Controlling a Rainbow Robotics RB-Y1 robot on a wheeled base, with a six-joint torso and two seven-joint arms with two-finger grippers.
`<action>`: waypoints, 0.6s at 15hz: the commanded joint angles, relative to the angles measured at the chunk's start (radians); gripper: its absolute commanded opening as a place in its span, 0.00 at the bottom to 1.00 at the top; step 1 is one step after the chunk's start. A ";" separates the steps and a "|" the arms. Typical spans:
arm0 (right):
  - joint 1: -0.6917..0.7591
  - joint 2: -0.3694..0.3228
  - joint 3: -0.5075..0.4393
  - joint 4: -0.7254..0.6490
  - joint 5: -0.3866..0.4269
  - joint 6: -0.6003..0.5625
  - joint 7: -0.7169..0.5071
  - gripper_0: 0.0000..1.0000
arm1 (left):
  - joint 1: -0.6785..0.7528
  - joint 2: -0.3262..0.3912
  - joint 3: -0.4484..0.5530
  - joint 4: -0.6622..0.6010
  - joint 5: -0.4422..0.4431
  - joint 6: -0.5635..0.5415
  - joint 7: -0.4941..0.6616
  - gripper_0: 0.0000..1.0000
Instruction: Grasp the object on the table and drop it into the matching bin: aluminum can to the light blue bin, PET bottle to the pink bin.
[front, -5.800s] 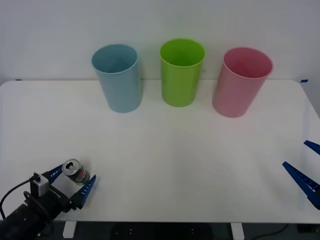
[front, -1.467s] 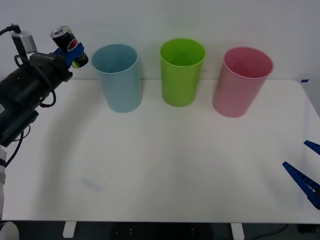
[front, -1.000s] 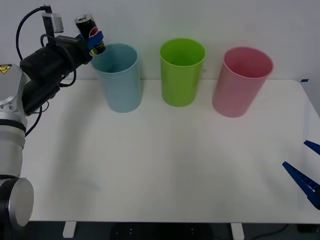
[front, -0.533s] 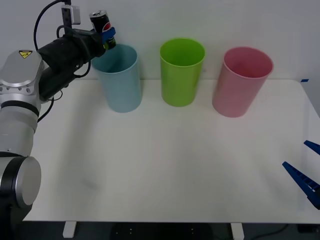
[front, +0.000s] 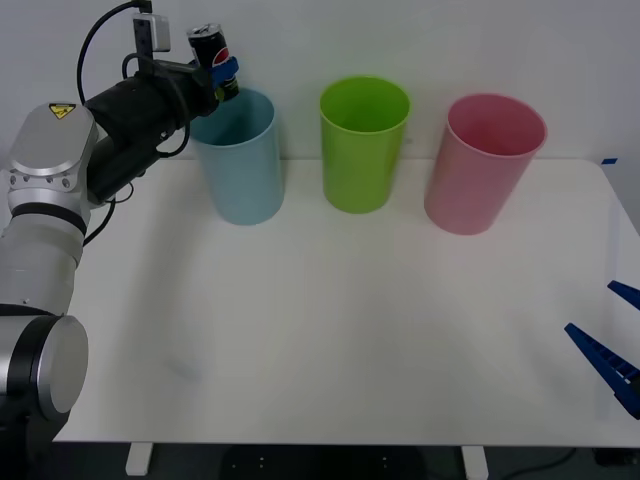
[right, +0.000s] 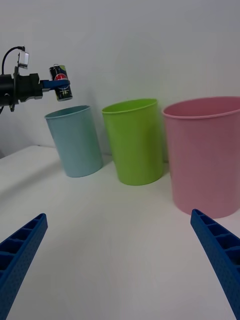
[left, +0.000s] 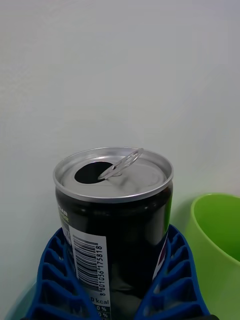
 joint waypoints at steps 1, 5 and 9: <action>0.000 0.000 0.000 0.000 0.000 0.000 0.000 1.00 | 0.001 0.000 -0.003 0.001 0.009 0.000 -0.003 0.90; 0.000 0.000 0.000 0.000 0.000 0.000 0.000 1.00 | 0.001 0.000 -0.003 0.001 0.017 -0.005 -0.009 1.00; 0.000 0.000 0.000 0.000 0.000 0.000 0.000 1.00 | 0.009 0.002 -0.003 -0.003 0.049 -0.020 -0.015 1.00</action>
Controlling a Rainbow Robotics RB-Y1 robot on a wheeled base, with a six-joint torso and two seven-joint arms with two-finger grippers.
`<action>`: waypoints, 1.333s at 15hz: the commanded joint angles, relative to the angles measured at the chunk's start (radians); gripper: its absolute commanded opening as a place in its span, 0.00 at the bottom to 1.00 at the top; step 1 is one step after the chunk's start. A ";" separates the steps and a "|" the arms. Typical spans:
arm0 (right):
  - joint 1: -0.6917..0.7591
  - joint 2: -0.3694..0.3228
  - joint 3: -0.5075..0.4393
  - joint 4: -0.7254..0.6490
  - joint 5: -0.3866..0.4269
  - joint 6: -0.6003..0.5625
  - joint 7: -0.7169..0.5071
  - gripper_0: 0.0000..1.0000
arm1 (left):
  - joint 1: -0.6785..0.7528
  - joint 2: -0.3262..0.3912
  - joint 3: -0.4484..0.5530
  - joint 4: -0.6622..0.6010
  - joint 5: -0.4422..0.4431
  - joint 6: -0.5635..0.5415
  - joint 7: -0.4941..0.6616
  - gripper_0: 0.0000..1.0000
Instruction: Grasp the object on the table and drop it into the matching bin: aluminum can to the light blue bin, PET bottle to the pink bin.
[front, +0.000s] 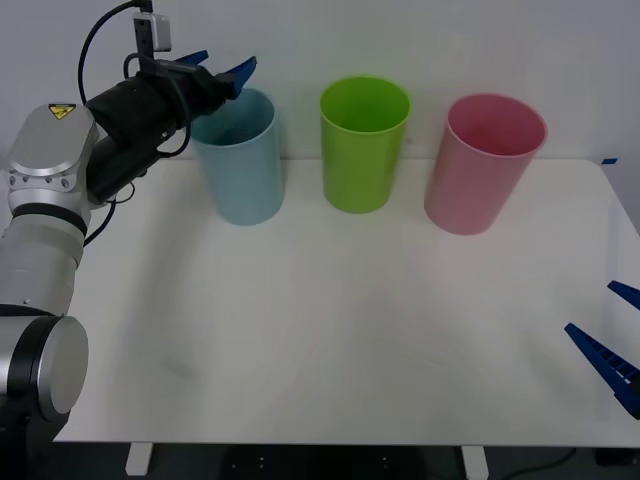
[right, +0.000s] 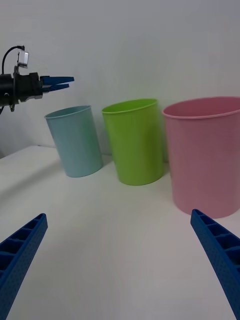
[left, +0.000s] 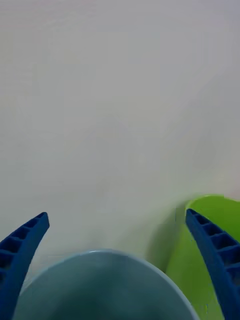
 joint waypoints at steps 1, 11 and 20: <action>0.000 0.000 0.000 0.000 0.000 0.000 0.000 1.00 | 0.020 0.002 0.000 -0.016 0.029 -0.009 -0.010 1.00; 0.000 0.000 0.000 0.000 0.000 0.000 0.000 1.00 | 0.356 0.095 0.000 -0.379 0.256 -0.087 -0.016 1.00; 0.000 0.000 0.000 0.000 0.000 0.000 0.000 1.00 | 0.750 0.156 0.153 -0.674 0.419 -0.201 -0.067 1.00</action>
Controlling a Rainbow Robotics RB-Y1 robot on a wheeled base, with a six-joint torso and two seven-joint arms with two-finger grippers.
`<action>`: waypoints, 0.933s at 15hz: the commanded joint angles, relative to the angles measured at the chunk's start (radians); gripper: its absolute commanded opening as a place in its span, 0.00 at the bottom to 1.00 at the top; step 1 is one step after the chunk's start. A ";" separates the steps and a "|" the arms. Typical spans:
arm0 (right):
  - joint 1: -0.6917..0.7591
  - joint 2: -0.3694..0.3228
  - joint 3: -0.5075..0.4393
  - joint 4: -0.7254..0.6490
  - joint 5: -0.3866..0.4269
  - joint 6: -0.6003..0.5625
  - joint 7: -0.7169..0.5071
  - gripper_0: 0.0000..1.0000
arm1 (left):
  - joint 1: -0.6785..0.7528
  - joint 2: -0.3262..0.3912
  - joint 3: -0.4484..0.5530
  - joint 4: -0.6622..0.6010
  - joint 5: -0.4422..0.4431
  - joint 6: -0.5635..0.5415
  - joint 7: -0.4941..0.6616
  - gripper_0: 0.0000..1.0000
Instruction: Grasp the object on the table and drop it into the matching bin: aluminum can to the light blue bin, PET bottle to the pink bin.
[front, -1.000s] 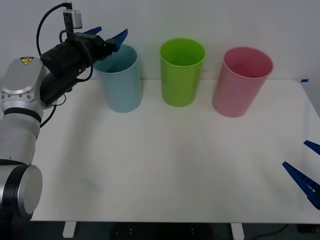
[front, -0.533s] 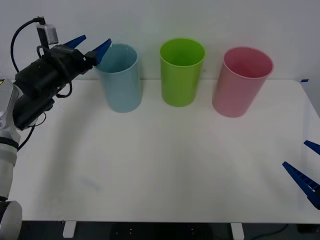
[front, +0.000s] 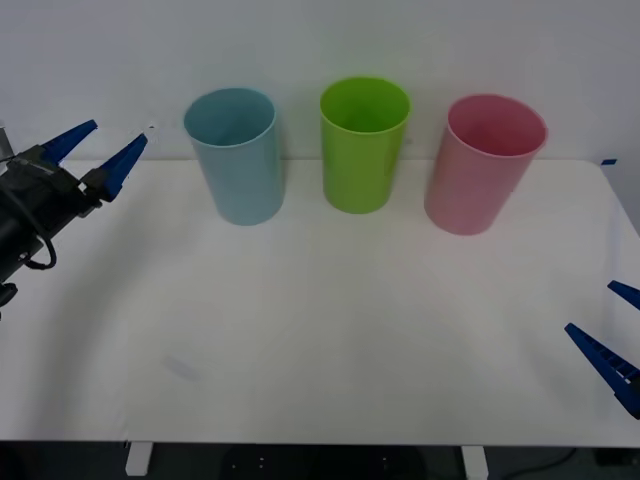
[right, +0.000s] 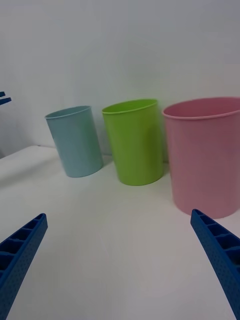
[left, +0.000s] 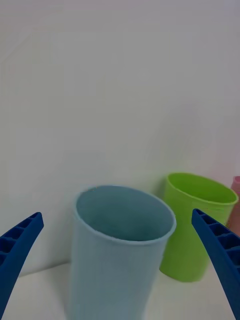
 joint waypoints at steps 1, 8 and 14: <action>0.000 0.000 0.000 0.000 0.000 0.000 0.000 1.00 | 0.106 0.000 0.076 -0.073 0.019 -0.064 -0.012 1.00; 0.000 0.000 0.000 0.000 0.000 0.000 0.000 1.00 | 0.315 0.034 0.208 -0.144 0.083 -0.231 -0.018 1.00; 0.000 0.000 0.000 0.000 0.000 0.000 0.000 1.00 | 0.462 0.095 0.234 -0.144 0.171 -0.296 -0.127 1.00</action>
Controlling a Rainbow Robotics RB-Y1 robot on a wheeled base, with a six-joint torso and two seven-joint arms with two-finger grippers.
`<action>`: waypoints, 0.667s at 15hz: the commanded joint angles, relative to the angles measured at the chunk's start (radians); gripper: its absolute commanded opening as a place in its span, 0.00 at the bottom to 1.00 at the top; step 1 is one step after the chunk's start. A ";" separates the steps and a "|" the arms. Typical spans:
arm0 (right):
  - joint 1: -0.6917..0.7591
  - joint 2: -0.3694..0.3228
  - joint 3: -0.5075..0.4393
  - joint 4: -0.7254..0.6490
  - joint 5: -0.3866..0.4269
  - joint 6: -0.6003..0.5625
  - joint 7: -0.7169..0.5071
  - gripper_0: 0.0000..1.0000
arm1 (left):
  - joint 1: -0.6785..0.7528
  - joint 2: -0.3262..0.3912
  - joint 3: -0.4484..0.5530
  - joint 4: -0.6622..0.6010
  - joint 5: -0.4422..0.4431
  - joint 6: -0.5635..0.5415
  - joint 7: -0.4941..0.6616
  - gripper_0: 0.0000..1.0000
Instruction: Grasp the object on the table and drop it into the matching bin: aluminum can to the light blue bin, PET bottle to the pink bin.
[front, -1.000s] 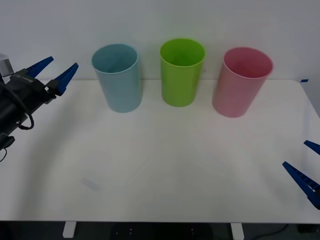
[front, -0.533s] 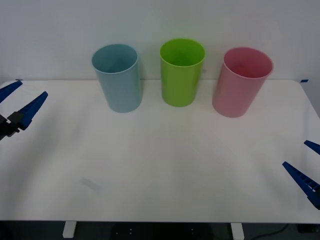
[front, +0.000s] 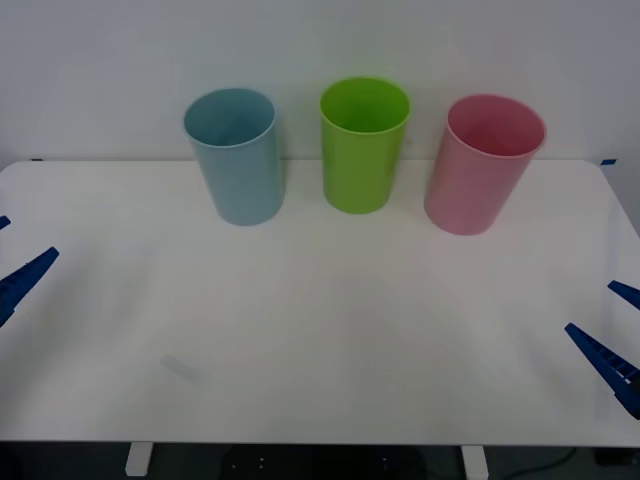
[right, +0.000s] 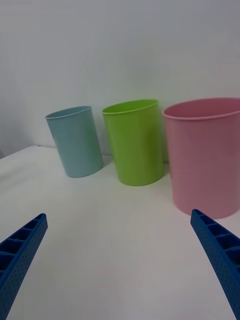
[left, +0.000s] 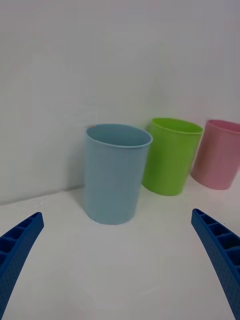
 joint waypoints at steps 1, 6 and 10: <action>0.000 0.000 0.000 0.000 0.000 0.000 0.000 1.00 | 0.062 0.018 0.005 0.000 0.032 -0.010 -0.072 1.00; 0.000 0.000 0.000 0.000 0.000 0.000 0.000 1.00 | 0.155 0.017 0.017 -0.001 0.095 -0.031 -0.126 1.00; 0.000 0.000 0.000 0.000 0.000 0.000 0.000 1.00 | 0.198 0.017 0.020 -0.014 0.127 -0.040 -0.136 1.00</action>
